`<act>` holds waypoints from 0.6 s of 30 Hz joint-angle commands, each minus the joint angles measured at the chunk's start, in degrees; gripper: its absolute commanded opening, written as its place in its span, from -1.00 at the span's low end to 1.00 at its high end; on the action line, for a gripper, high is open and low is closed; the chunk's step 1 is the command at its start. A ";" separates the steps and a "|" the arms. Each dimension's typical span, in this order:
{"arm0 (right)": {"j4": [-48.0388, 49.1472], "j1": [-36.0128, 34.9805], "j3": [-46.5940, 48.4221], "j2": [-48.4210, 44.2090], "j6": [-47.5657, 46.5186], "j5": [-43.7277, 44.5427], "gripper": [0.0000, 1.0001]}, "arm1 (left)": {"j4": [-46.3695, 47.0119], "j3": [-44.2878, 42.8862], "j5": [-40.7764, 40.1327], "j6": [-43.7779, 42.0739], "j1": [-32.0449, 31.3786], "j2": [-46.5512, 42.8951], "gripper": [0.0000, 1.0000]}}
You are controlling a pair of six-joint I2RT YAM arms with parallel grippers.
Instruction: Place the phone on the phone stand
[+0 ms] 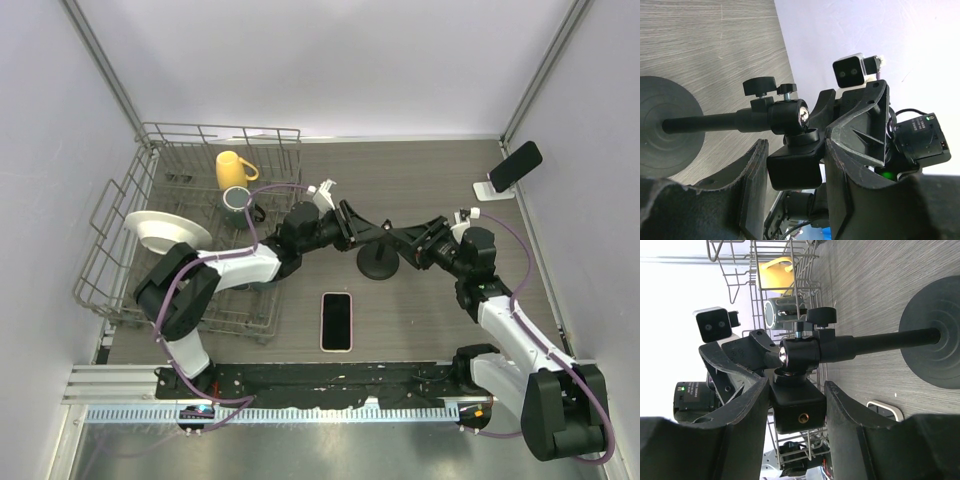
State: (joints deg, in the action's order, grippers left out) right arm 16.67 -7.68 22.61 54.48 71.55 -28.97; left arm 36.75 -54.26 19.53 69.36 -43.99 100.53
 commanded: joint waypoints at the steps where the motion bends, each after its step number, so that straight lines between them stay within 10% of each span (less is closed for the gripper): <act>1: 3.37 -0.05 2.18 -1.22 -4.13 -2.76 -0.42 | -21.44 2.06 -4.05 -12.40 -2.24 -0.94 0.03; 3: 3.46 0.04 2.17 -0.87 -4.57 -3.11 -0.10 | -22.34 1.35 -4.67 -13.29 -2.16 -3.32 0.56; 8: 1.27 0.30 3.66 -0.78 -6.51 -3.99 0.36 | -24.01 -1.02 -1.87 -13.90 -2.07 -5.69 0.94; 18: -18.02 3.11 7.44 -7.01 -18.51 -1.80 0.54 | -28.65 -1.64 -0.63 -19.60 -2.15 -15.87 1.00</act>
State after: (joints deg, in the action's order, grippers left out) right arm 9.45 -5.26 25.61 51.18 62.04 -31.81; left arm 10.48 -54.46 17.52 55.20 -46.04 92.62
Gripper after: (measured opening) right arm 0.767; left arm 0.996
